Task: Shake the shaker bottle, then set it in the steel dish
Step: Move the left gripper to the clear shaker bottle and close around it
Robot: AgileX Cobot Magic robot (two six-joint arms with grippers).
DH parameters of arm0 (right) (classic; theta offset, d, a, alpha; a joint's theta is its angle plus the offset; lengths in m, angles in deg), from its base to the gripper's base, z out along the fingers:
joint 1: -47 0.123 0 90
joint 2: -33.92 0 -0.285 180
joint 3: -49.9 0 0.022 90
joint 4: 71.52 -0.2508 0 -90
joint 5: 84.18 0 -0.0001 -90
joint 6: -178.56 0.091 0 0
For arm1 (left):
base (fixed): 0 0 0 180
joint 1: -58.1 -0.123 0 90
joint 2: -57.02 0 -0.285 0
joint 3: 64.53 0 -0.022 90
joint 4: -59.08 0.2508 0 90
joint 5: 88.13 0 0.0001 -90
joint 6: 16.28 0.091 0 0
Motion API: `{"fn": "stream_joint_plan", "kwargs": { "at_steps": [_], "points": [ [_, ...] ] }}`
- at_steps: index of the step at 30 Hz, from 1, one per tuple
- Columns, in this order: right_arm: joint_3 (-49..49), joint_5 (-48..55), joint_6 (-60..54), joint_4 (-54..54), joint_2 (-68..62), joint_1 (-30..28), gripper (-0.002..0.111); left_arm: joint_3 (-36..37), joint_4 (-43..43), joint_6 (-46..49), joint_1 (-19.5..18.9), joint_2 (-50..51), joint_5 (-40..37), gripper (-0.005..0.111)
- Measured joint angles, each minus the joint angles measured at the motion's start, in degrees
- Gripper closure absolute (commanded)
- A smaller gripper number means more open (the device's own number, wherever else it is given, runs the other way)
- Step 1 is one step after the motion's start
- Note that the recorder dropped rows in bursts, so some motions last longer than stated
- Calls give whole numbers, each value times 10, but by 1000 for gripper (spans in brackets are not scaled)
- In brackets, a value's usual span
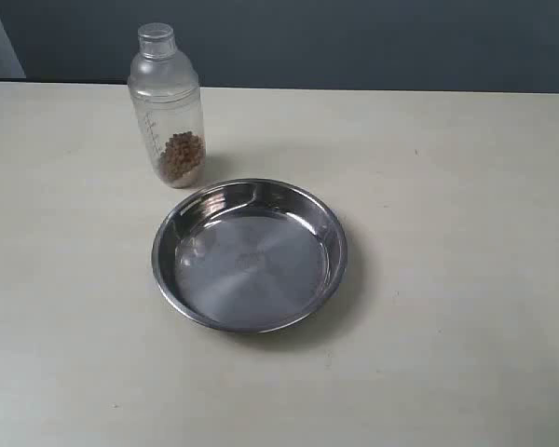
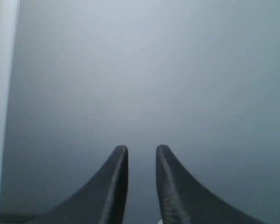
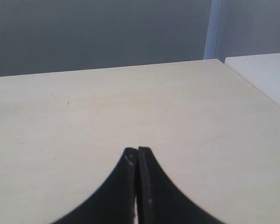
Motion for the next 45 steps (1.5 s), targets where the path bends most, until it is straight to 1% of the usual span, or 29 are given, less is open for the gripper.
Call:
{"fn": "stream_joint_plan", "kwargs": {
  "at_steps": [1,3,5,6,9,10,12,13,14,24,29,38,45],
  "points": [
    [0,0,0,0,0,0,109,-11,43,-21,13,32,20,73],
    [0,0,0,0,0,0,109,-33,156,-66,36,91,70,66],
    [0,0,0,0,0,0,109,-50,244,-89,55,145,117,61],
    [0,0,0,0,0,0,109,-55,262,-95,60,165,136,58],
    [0,0,0,0,0,0,109,-71,275,-103,65,237,190,42],
    [0,0,0,0,0,0,109,-76,275,-103,65,256,200,32],
    [0,0,0,0,0,0,109,-89,275,-103,65,304,223,16],
    [0,0,0,0,0,0,109,-95,275,-103,65,328,232,3],
    [0,0,0,0,0,0,109,-102,274,-102,65,355,247,1],
    [0,0,0,0,0,0,109,-164,269,-96,34,563,394,1],
    [0,0,0,0,0,0,109,-213,261,-92,25,663,451,1],
    [0,0,0,0,0,0,109,-295,244,-112,16,791,501,1],
    [0,0,0,0,0,0,109,-320,249,-120,16,859,522,1]
  ]
}}
